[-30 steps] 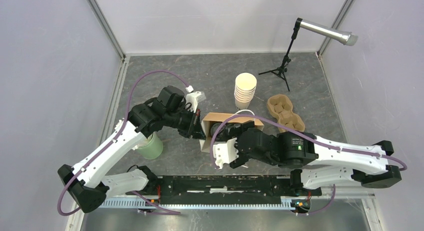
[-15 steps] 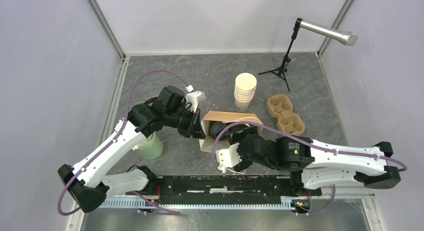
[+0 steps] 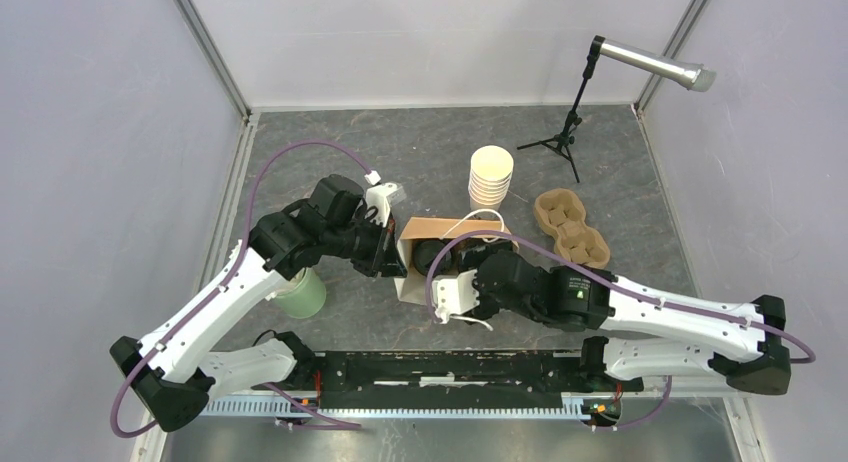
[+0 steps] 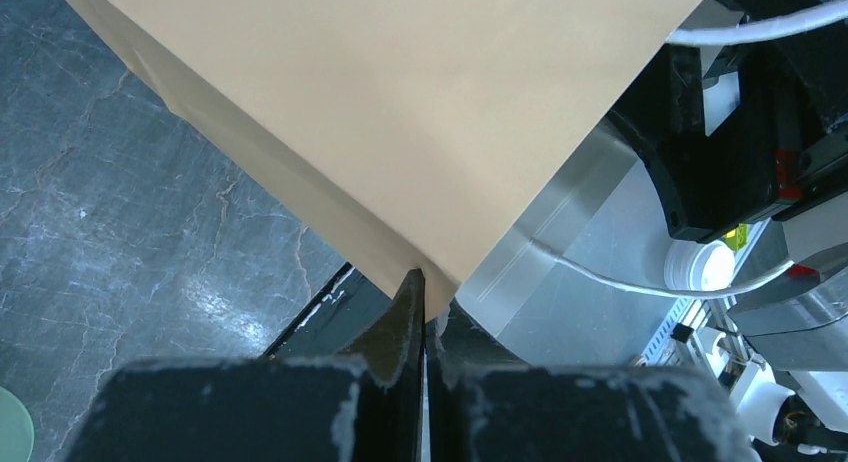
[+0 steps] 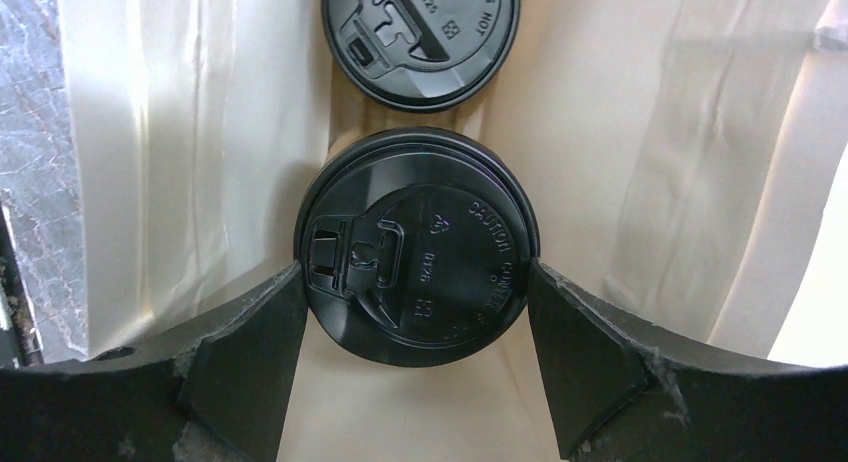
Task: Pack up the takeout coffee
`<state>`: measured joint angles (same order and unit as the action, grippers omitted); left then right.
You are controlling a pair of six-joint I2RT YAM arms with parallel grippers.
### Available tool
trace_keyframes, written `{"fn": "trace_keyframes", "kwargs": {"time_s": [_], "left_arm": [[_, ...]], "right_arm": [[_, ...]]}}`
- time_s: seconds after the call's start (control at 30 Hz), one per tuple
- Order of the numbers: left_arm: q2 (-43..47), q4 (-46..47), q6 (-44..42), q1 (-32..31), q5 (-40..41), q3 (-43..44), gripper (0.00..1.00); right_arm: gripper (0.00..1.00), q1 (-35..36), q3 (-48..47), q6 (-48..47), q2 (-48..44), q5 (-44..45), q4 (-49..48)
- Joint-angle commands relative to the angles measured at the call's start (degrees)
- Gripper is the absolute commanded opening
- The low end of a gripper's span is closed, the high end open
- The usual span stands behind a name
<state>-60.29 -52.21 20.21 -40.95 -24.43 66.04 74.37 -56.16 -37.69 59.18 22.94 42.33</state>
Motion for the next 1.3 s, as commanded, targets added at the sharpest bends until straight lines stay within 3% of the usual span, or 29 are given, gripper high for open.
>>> {"fn": "trace_keyframes", "kwargs": {"time_s": [0.0,0.57,0.97,1.27], "left_arm": [[0.5,0.8,-1.9,0.0,-1.5,0.1,0.02],[-0.5,0.2,-3.0,0.0,-0.8,0.5,0.02],[-1.3,0.3,-3.4,0.0,-1.3,0.9,0.02],[-1.2,0.3,-3.3,0.0,-1.4,0.8,0.02]], "right_arm": [[0.82,-2.7,0.5,-2.4,0.1,-2.8,-5.1],[0.81,-7.7,5.9,-6.0,0.2,-7.4,-10.9],[0.80,-7.9,0.4,-6.9,2.4,-7.6,-10.6],[0.80,-8.0,2.0,-6.4,2.5,-7.4,-13.2]]}}
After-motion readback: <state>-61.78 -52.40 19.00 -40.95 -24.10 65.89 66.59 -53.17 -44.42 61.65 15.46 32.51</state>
